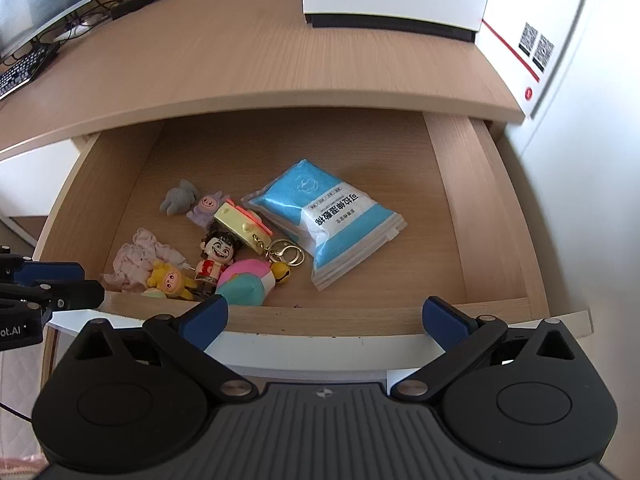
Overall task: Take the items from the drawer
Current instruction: 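Lower the left tool into the drawer toward the grey plush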
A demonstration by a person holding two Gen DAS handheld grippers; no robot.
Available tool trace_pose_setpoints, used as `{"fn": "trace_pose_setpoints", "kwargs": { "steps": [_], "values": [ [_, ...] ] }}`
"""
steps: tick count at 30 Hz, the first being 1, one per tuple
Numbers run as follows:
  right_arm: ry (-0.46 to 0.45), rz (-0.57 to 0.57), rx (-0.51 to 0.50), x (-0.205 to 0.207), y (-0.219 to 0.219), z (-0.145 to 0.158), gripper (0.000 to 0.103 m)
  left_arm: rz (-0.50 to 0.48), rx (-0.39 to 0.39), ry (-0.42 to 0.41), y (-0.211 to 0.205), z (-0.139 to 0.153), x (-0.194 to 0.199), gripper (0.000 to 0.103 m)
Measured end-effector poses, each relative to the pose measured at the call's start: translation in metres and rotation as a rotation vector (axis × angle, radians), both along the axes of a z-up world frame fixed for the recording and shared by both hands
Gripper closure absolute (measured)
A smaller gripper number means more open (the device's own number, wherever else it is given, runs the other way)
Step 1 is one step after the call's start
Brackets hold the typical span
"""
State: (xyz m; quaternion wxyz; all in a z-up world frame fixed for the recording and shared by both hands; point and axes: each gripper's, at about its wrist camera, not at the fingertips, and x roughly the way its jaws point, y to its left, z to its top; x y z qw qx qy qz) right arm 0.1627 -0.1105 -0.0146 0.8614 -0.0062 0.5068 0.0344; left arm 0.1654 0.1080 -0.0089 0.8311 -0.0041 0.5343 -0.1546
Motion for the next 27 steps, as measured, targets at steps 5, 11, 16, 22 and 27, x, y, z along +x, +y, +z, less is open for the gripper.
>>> {"fn": "trace_pose_setpoints", "kwargs": {
  "steps": [5,11,16,22,27],
  "values": [
    [0.035,0.011,0.019,-0.015,-0.005,0.000,0.000,-0.031,0.000,0.043,-0.002,0.001,-0.011,0.072],
    [0.049,0.001,0.016,-0.031,-0.006,0.000,0.000,-0.041,-0.037,0.084,0.001,0.003,-0.016,0.071],
    [0.063,0.004,0.011,-0.035,-0.006,0.001,0.000,0.043,-0.072,-0.028,0.009,0.016,0.003,0.071],
    [0.056,0.020,0.034,-0.040,-0.010,0.002,0.000,0.037,0.054,-0.039,-0.009,-0.010,0.058,0.071],
    [0.008,0.013,0.033,-0.042,-0.015,0.011,0.000,0.009,0.119,0.040,-0.019,-0.040,0.091,0.071]
  ]
}}
